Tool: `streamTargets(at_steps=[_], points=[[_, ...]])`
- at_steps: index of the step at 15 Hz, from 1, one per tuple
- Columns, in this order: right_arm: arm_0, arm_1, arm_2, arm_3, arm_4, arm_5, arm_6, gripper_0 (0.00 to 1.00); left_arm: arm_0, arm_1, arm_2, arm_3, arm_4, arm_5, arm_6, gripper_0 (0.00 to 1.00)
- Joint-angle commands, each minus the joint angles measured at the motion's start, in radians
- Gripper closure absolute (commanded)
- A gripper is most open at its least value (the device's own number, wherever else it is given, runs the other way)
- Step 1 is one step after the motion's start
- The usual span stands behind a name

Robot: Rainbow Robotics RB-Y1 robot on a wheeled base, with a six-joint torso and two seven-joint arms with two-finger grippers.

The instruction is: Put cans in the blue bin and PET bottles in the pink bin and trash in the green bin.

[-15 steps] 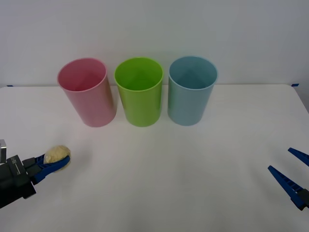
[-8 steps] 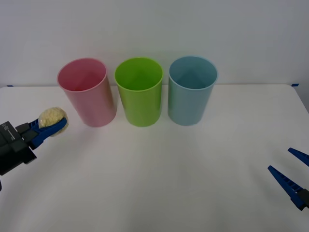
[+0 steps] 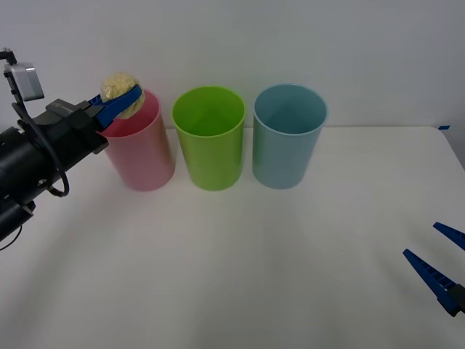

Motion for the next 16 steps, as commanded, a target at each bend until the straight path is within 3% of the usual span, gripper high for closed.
streamTargets(at_steps=[1,4,7,12,16], points=[[0.0,0.0,0.0,0.0,0.0,0.0,0.0,0.0,-0.097,0.03,-0.055,0.044,0.017,0.028,0.017,1.0],[0.0,0.0,0.0,0.0,0.0,0.0,0.0,0.0,-0.174,0.088,-0.109,0.079,0.023,0.028,0.057,1.0],[0.0,0.0,0.0,0.0,0.0,0.0,0.0,0.0,-0.258,0.168,-0.189,0.096,0.008,0.028,0.174,1.0],[0.0,0.0,0.0,0.0,0.0,0.0,0.0,0.0,-0.472,0.174,-0.355,0.268,0.0,0.028,0.223,1.0],[0.0,0.0,0.0,0.0,0.0,0.0,0.0,0.0,-0.625,0.174,-0.505,0.399,0.043,0.028,0.243,1.0]])
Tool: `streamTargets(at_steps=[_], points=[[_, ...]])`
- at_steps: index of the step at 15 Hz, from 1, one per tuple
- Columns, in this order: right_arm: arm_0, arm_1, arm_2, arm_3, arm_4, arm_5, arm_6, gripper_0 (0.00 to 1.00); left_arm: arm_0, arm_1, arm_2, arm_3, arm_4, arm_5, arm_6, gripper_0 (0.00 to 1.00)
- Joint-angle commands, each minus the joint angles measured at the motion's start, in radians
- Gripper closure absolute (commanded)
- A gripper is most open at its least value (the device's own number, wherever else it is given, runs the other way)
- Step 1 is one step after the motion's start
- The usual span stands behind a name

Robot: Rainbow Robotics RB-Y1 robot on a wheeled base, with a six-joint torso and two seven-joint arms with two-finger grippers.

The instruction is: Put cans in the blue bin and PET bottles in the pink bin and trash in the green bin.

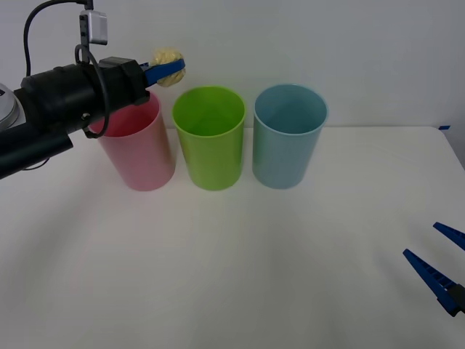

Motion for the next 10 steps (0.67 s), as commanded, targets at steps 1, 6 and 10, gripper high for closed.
streamTargets(at_steps=[1,6,10], points=[[0.0,0.0,0.0,0.0,0.0,0.0,0.0,0.0,-0.097,0.0,-0.097,0.082,0.036,0.0,0.019,1.0],[0.0,0.0,0.0,0.0,0.0,0.0,0.0,0.0,-0.222,-0.006,-0.253,0.15,0.087,0.045,0.045,1.0],[0.0,0.0,0.0,0.0,0.0,0.0,0.0,0.0,-0.268,-0.039,-0.307,0.2,0.082,0.045,0.05,1.0]])
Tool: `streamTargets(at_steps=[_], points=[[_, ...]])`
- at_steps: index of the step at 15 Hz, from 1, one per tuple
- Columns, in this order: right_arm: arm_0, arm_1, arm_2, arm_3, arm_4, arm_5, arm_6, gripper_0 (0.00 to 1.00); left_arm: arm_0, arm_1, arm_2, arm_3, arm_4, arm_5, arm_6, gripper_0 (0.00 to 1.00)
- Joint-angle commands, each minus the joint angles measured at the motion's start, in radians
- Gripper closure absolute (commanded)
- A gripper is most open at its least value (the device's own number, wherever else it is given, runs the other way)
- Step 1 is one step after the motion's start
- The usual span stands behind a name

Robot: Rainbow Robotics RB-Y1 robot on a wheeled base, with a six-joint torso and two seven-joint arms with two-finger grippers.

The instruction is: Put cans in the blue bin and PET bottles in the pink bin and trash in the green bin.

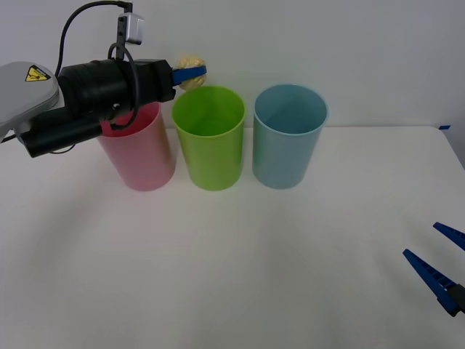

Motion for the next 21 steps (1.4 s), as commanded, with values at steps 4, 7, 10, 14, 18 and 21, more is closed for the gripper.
streamTargets(at_steps=[4,7,10,14,18,21], points=[[0.0,0.0,0.0,0.0,0.0,0.0,0.0,0.0,-0.026,-0.076,-0.02,0.092,-0.081,0.0,0.009,1.0],[0.0,0.0,0.0,0.0,0.0,0.0,0.0,0.0,-0.037,-0.103,-0.027,0.135,-0.119,0.0,0.02,1.0],[0.0,0.0,0.0,0.0,0.0,0.0,0.0,0.0,-0.063,-0.105,-0.063,0.15,-0.118,0.0,0.04,1.0],[0.0,0.0,0.0,0.0,0.0,0.0,0.0,0.0,-0.063,-0.105,-0.063,0.15,-0.119,0.0,0.052,1.0],[0.0,0.0,0.0,0.0,0.0,0.0,0.0,0.0,-0.063,-0.105,-0.062,0.151,-0.119,0.0,0.064,0.59],[0.0,0.0,0.0,0.0,0.0,0.0,0.0,0.0,-0.063,-0.105,-0.062,0.15,-0.119,0.005,0.064,0.25]])
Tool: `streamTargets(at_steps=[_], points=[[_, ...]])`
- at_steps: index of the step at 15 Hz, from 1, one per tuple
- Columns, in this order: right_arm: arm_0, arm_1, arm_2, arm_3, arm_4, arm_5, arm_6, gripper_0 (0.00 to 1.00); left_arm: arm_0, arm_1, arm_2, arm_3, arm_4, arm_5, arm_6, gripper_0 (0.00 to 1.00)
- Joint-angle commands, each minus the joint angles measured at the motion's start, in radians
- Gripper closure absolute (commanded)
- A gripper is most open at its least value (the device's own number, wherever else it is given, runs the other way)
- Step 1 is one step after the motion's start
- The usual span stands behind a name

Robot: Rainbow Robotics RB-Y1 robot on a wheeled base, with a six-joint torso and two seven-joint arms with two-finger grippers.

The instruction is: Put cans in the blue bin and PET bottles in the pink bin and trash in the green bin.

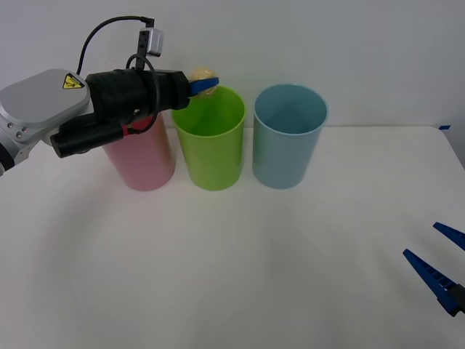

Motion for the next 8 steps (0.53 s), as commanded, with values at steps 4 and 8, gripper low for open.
streamTargets(at_steps=[4,8], points=[[0.0,0.0,0.0,0.0,0.0,0.0,0.0,0.0,0.0,-0.001,0.0,-0.001,0.001,0.004,0.002,0.0],[0.0,0.0,0.0,0.0,0.0,0.0,0.0,0.0,-0.002,-0.001,0.0,-0.001,0.007,0.004,0.008,0.0]])
